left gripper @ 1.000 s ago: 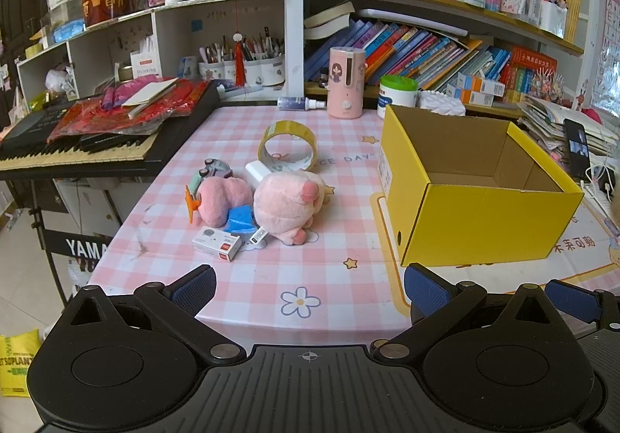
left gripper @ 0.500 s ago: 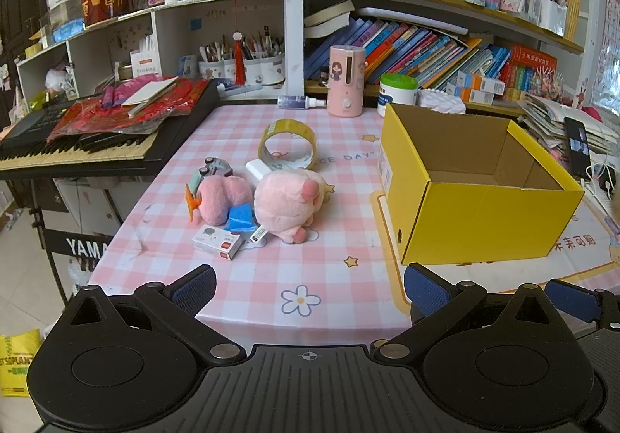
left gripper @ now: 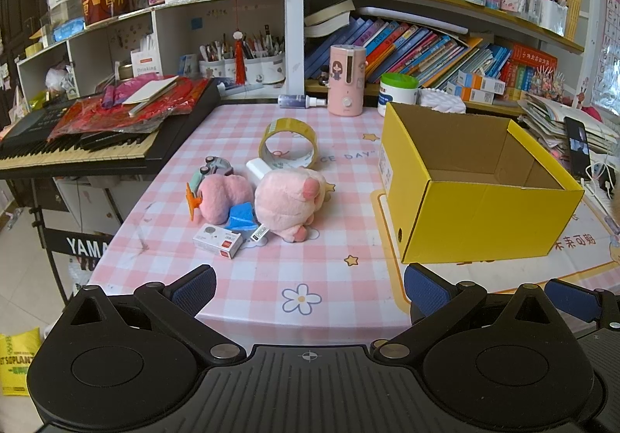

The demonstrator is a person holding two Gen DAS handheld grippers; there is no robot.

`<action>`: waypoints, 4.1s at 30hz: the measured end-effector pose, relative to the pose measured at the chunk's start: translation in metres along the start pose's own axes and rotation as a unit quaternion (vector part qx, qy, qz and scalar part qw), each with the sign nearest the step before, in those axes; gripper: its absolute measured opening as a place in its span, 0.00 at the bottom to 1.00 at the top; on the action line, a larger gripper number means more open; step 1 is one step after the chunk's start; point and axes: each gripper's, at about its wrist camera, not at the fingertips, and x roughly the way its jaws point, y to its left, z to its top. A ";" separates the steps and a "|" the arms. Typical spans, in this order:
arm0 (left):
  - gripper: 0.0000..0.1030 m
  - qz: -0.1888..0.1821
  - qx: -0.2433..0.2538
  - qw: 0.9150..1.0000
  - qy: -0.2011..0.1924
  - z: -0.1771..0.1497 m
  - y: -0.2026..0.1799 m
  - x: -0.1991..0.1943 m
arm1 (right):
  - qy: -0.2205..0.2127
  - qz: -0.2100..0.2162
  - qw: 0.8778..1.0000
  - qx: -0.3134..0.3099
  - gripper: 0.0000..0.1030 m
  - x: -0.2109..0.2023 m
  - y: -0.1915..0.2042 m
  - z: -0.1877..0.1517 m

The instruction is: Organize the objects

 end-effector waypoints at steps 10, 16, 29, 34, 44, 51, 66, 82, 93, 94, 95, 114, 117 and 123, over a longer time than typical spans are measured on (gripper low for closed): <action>1.00 0.001 0.000 1.000 -0.004 -0.005 -0.001 0.001 | -0.002 0.000 1.000 0.000 1.00 0.002 0.003 -0.003; 1.00 0.001 0.000 1.000 -0.004 -0.004 -0.001 0.001 | -0.001 0.000 1.000 0.000 1.00 0.002 0.003 -0.003; 1.00 -0.002 -0.002 1.000 -0.008 -0.002 0.005 -0.005 | -0.006 0.000 1.000 -0.004 1.00 -0.001 0.011 -0.003; 1.00 -0.002 -0.005 1.000 -0.012 -0.002 0.014 -0.009 | -0.010 0.000 1.000 -0.005 1.00 -0.008 0.013 0.002; 1.00 -0.003 -0.014 1.000 -0.019 -0.003 0.031 -0.014 | -0.018 0.007 1.000 -0.015 1.00 -0.013 0.030 0.001; 1.00 -0.003 -0.023 1.000 -0.019 -0.005 0.041 -0.016 | -0.021 0.011 0.999 -0.026 1.00 -0.016 0.042 0.001; 1.00 0.007 -0.043 0.999 -0.023 -0.006 0.052 -0.013 | -0.022 0.031 0.998 -0.046 1.00 -0.012 0.052 0.001; 1.00 0.049 -0.072 0.996 -0.020 0.016 0.069 0.024 | -0.022 0.077 0.994 -0.073 1.00 0.033 0.063 0.032; 1.00 0.084 -0.105 0.991 -0.011 0.031 0.079 0.052 | -0.017 0.106 0.990 -0.095 1.00 0.071 0.071 0.055; 1.00 0.088 -0.108 0.990 -0.012 0.031 0.081 0.053 | -0.016 0.109 0.989 -0.097 1.00 0.073 0.072 0.056; 1.00 0.093 -0.113 0.989 -0.015 0.032 0.083 0.054 | -0.014 0.112 0.989 -0.099 1.00 0.076 0.073 0.057; 1.00 0.201 -0.201 0.959 -0.015 0.039 0.133 0.071 | 0.015 0.148 0.983 -0.110 0.99 0.139 0.099 0.077; 1.00 0.205 -0.198 0.959 -0.001 0.038 0.137 0.076 | 0.020 0.146 0.985 -0.092 0.99 0.153 0.102 0.083; 1.00 0.190 -0.176 0.965 0.035 0.036 0.134 0.093 | 0.068 0.144 0.987 -0.031 0.98 0.201 0.101 0.094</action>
